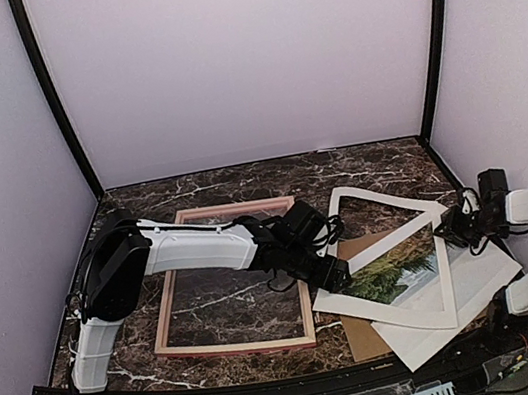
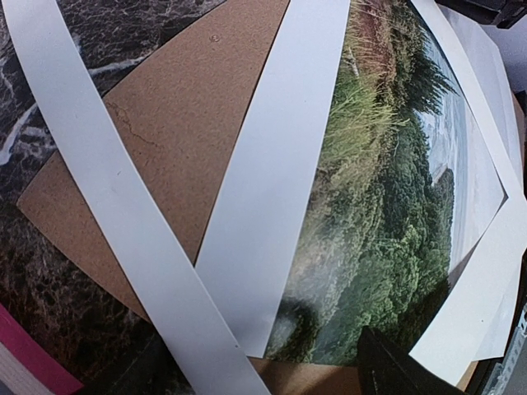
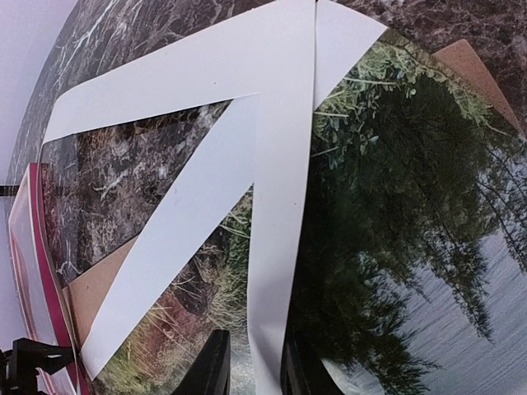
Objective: Put the photo into the frame
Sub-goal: Pick up the mat board from the center of the board.
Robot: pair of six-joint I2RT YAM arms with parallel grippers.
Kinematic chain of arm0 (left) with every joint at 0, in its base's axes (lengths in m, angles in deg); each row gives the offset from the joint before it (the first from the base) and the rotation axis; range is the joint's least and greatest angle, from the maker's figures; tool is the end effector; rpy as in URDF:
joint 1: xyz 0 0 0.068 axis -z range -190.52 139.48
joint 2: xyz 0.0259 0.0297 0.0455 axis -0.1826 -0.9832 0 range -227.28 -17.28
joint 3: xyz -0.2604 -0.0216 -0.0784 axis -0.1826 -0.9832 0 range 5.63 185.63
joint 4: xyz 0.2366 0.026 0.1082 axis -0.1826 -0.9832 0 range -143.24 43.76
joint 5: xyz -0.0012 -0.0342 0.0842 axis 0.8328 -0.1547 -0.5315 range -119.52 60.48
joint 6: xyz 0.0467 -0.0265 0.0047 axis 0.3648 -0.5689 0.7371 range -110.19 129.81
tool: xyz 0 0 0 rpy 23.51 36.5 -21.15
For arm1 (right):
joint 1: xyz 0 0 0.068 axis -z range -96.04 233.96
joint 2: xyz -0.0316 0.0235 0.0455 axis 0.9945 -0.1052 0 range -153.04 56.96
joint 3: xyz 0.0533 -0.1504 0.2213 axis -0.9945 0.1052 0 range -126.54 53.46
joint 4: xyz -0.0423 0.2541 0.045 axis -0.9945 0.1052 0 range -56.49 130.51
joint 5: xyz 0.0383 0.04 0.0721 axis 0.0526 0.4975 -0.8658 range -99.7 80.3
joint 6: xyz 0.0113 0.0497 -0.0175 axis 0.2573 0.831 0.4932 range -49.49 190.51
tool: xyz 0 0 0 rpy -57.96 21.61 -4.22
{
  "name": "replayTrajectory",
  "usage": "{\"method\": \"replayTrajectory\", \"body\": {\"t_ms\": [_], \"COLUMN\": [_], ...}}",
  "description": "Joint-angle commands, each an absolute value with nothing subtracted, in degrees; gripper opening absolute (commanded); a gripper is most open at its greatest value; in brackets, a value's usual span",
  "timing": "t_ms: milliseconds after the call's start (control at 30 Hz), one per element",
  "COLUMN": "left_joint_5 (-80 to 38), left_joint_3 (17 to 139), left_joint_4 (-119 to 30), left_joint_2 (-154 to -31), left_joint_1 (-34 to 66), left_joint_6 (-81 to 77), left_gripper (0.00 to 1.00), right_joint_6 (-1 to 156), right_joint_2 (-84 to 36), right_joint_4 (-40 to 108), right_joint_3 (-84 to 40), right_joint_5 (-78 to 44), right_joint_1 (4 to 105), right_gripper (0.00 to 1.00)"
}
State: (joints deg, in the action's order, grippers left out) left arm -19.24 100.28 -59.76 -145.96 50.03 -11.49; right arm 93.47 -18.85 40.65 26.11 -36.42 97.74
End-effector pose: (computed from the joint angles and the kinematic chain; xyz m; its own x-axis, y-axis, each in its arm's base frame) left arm 0.2380 -0.4343 0.1517 -0.6707 0.4610 -0.5811 0.7217 0.5864 -0.3678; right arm 0.2200 -0.0375 0.1386 -0.7510 0.5430 -0.3757 0.2812 0.7778 0.5621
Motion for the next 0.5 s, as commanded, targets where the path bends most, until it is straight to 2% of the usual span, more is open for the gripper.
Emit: {"method": "replayTrajectory", "body": {"t_ms": [0,200,400,467], "left_joint_5": [-18.7,-18.77,-18.8,-18.54], "left_joint_3": [98.44,98.58,99.45,100.05], "left_joint_4": [-62.65,-62.88,-63.8,-64.13], "left_joint_2": [-144.71,-144.72,-144.59,-144.07], "left_joint_1": [49.95,49.96,49.88,49.76], "left_joint_6": [-12.25,-12.13,-11.71,-11.35], "left_gripper": [0.82,0.82,0.82,0.84], "right_joint_6": [93.07,93.35,94.11,94.59], "right_joint_2": [-20.49,-20.8,-16.37,-14.29], "right_joint_4": [37.18,35.39,39.95,42.44], "right_joint_3": [25.67,25.35,22.0,19.83], "right_joint_5": [-38.28,-40.75,-40.21,-40.07], "right_joint_1": [97.23,97.25,97.23,97.23], "right_gripper": [0.22,0.14,0.0,0.0]}}
